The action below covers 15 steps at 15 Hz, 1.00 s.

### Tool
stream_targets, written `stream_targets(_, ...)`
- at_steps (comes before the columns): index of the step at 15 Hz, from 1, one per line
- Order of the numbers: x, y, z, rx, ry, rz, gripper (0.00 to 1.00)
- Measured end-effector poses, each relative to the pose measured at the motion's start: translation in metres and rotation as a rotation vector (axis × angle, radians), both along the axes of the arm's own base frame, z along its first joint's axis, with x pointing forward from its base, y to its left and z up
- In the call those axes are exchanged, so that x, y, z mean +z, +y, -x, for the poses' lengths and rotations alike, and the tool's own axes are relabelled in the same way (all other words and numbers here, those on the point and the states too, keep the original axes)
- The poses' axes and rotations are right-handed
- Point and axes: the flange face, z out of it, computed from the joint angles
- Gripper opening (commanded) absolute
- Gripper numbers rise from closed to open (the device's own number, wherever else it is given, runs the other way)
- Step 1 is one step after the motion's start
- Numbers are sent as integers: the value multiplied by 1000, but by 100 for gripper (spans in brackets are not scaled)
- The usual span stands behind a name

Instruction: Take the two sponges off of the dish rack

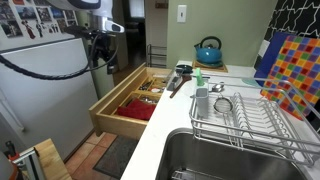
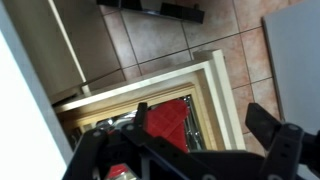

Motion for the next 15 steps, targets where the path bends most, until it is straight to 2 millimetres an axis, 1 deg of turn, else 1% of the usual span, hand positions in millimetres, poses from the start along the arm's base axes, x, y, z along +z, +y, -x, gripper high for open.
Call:
stream_targets(2, 14, -27, -26, 98, -32, 47, 100)
stream_targets(3, 19, -39, -38, 150, -37, 60, 100)
stream_targets(5, 23, -57, -61, 258, -38, 68, 100)
stream_targets(7, 21, -70, -79, 368, -29, 55, 100)
stream_targets(8, 19, -75, -86, 421, -23, 51, 100)
stream_targets(10, 17, -79, -96, 473, -16, 44, 100)
stream_targets(15, 17, -80, -101, 479, -26, 58, 100)
